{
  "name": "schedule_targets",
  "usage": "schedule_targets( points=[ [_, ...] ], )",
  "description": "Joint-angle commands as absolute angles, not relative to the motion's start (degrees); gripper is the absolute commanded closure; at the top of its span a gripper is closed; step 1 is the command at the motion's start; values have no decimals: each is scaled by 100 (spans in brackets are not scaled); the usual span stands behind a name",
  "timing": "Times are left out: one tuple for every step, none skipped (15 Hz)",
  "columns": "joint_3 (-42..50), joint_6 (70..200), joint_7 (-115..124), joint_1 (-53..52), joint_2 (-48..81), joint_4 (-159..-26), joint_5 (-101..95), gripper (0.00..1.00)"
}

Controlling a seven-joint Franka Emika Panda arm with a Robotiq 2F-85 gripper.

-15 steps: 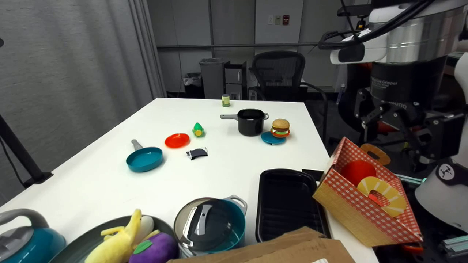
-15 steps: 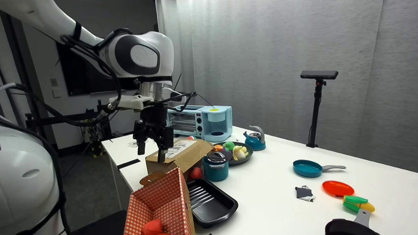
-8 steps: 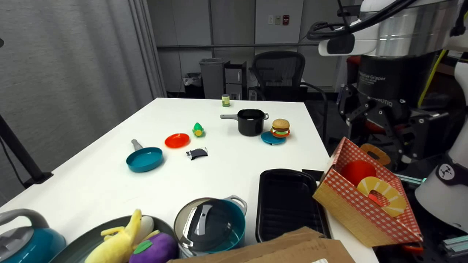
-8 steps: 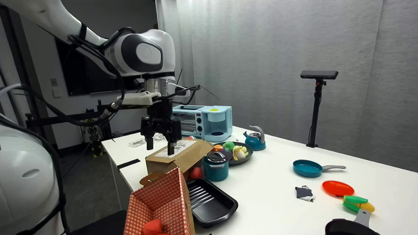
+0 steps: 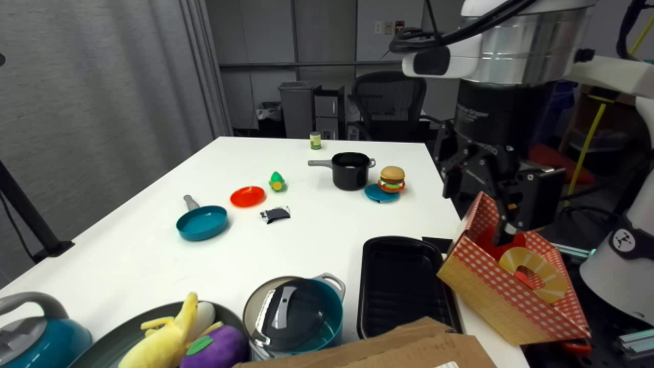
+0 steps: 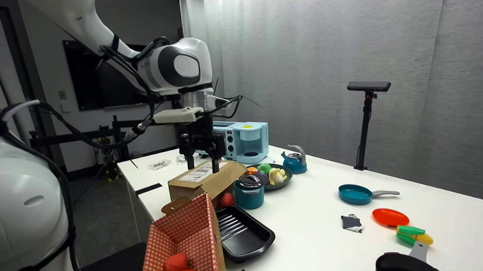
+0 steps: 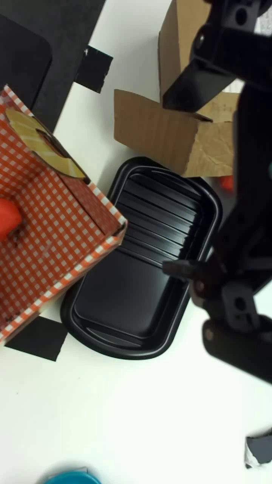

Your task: Remove the lid from the blue pot and place it on the black tray

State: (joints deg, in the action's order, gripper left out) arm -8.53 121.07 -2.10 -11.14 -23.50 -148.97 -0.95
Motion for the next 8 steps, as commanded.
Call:
schedule_targets(
  points=[
    [-895,12469,-223,-993,-1756,-14503,-342,0],
    [-906,12552,-234,-986,-1594,-14395,-418,0],
    [-907,12615,-253,-987,-1457,-14301,-473,0],
    [-910,12667,-273,-986,-1293,-14176,-542,0],
    [-911,12695,-289,-986,-1146,-14056,-607,0],
    [-906,12721,-315,-986,-998,-13927,-678,0],
    [-903,12738,-329,-983,-854,-13796,-757,0],
    [-914,12725,-330,-999,-714,-13642,-808,0]
  ],
)
